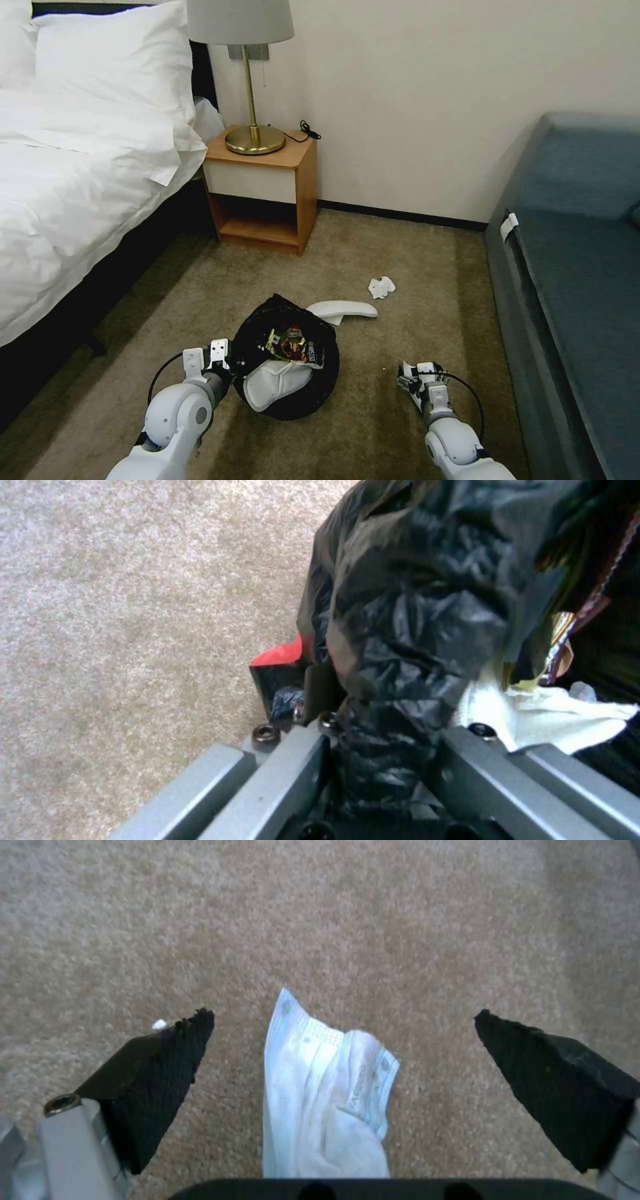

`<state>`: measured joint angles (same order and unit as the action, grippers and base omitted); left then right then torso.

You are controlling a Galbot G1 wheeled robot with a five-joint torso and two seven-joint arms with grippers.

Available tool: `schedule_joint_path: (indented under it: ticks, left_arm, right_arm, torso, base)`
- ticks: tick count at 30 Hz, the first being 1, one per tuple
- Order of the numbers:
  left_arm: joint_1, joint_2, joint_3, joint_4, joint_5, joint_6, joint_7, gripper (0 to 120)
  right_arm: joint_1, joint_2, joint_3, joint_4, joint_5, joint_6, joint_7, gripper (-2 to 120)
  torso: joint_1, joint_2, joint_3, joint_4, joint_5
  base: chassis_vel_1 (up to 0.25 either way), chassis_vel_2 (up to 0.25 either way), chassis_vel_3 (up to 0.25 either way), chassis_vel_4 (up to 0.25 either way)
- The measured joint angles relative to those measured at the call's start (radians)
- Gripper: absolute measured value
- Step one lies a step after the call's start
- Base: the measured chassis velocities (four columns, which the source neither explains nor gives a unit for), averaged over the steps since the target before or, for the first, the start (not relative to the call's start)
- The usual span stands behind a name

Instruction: Pick up the trash bin, then pick up the garbage on the floor and place it into the trash bin.

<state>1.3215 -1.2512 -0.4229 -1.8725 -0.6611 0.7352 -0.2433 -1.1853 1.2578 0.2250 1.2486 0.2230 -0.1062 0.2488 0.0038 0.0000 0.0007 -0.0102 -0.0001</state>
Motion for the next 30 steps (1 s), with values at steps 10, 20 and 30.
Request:
schedule_joint_path:
  ticks: [10,20,30]
  left_arm:
    - [-0.006,0.006,0.007,0.012,0.007,0.000,0.006,0]
    - [-0.013,0.011,0.008,0.020,0.004,0.001,0.007,0]
    - [-0.014,0.009,0.011,0.020,0.005,0.000,0.007,0]
  right_arm:
    - [0.021,0.019,0.022,-0.094,0.002,0.021,-0.023,100]
    - [0.019,0.033,0.037,-0.153,-0.005,0.049,-0.049,100]
    - [0.022,0.053,0.042,-0.180,-0.026,0.091,-0.062,74]
  torso:
    - [0.000,0.000,0.000,-0.0001,0.0001]
    - [0.000,0.000,0.000,-0.0001,0.0000]
    - [0.000,0.000,0.000,0.0000,-0.0002]
  base:
    - [0.000,0.000,0.000,0.000]
    - [0.000,0.000,0.000,0.000]
    - [0.000,0.000,0.000,0.000]
